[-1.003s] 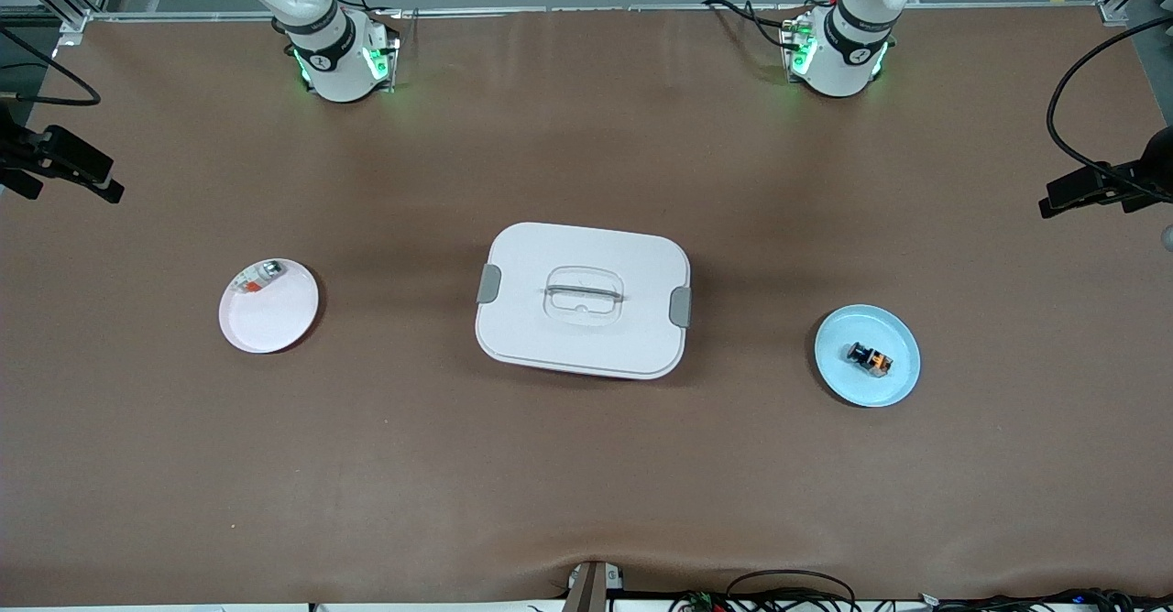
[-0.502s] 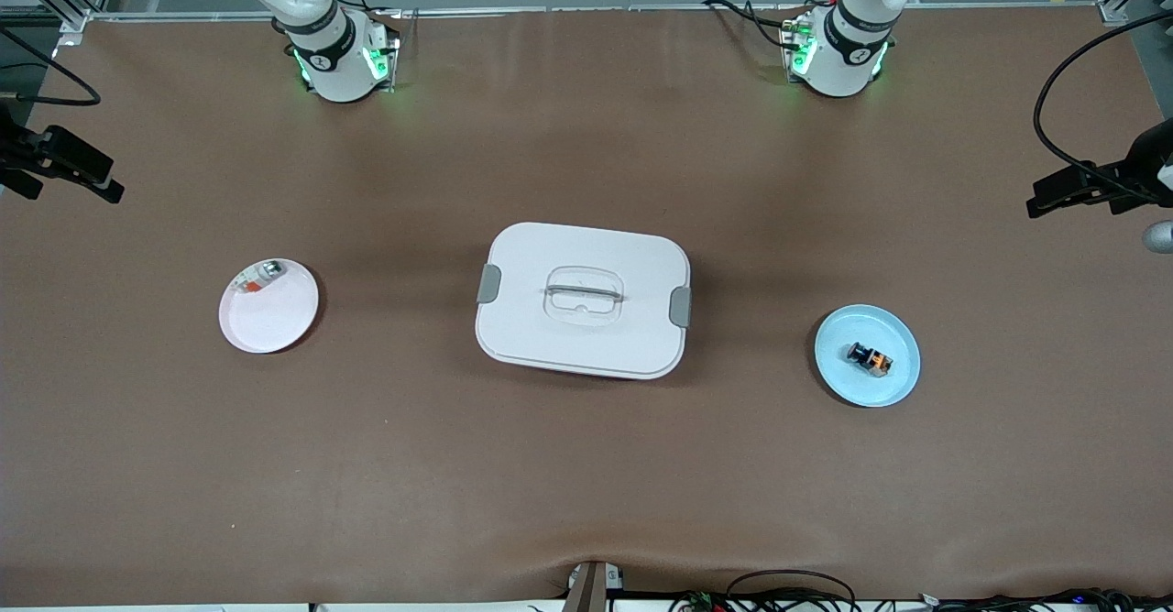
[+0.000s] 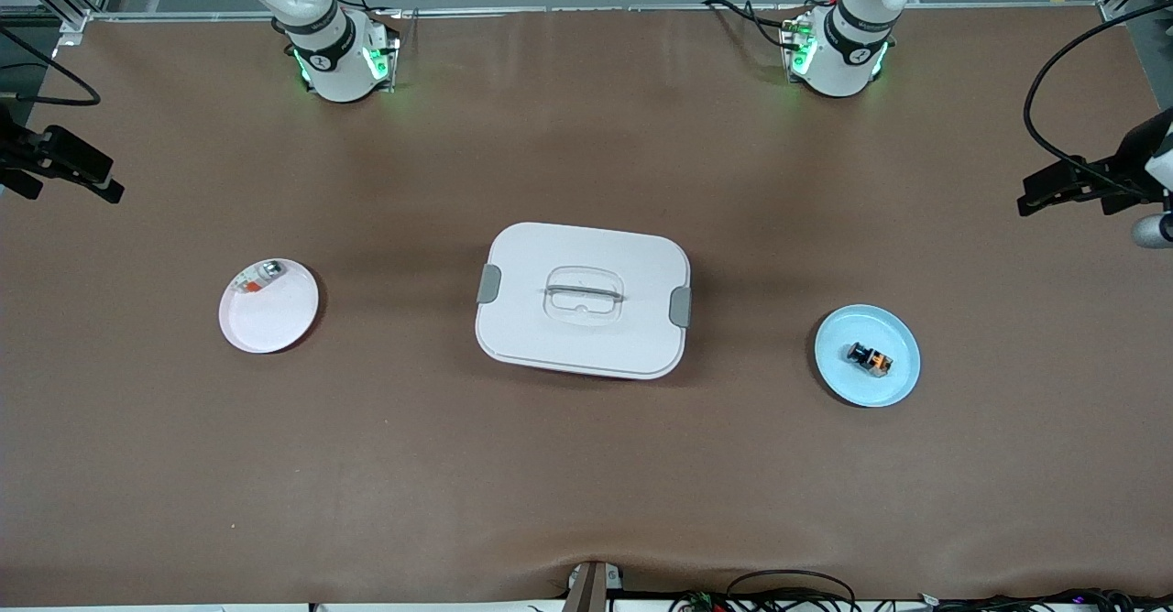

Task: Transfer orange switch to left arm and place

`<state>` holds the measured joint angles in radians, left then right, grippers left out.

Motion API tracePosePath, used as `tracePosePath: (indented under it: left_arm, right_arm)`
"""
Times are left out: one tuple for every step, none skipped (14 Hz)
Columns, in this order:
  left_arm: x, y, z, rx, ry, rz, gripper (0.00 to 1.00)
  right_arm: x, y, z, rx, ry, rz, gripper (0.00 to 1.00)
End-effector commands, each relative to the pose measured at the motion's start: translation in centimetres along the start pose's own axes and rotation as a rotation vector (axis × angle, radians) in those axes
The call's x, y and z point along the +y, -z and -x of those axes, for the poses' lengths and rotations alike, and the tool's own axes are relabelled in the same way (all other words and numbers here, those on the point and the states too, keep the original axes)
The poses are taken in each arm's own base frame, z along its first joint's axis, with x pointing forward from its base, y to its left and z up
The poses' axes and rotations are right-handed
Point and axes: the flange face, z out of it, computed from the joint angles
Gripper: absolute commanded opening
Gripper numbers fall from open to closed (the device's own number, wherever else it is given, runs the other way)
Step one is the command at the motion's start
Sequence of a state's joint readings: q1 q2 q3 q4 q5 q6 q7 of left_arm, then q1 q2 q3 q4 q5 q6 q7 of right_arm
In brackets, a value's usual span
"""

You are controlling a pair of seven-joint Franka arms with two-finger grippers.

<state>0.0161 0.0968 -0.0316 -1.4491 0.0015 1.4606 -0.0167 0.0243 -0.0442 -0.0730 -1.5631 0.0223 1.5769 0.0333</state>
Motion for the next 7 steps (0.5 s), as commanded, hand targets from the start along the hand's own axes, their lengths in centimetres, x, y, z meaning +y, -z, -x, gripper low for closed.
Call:
tracePosePath:
  left_arm:
    - [1.3,0.8,1.1,-0.017,0.030,-0.014,1.00]
    - [1.8,1.0,1.6,-0.016,0.033,-0.017,1.00]
    - [2.3,0.6,1.9,-0.025,0.030,-0.018,1.00]
    - [2.5,0.7,2.2,-0.025,0.031,-0.019,1.00]
    - [2.5,0.6,2.3,-0.028,0.031,-0.020,1.00]
    - [2.3,0.5,2.3,-0.030,0.033,-0.020,1.00]
    - [2.3,0.5,2.3,-0.030,0.033,-0.018,1.00]
  right_arm:
    - [0.2,0.5,-0.2,0.001,0.007,0.016,1.00]
    - [0.2,0.5,-0.2,-0.001,0.007,0.016,1.00]
    - [0.2,0.5,-0.2,-0.001,0.007,0.016,1.00]
    - [0.2,0.5,-0.2,-0.001,0.007,0.016,1.00]
    - [0.2,0.5,-0.2,-0.001,0.007,0.016,1.00]
    - [0.2,0.5,-0.2,-0.001,0.007,0.016,1.00]
    - [0.2,0.5,-0.2,-0.001,0.007,0.016,1.00]
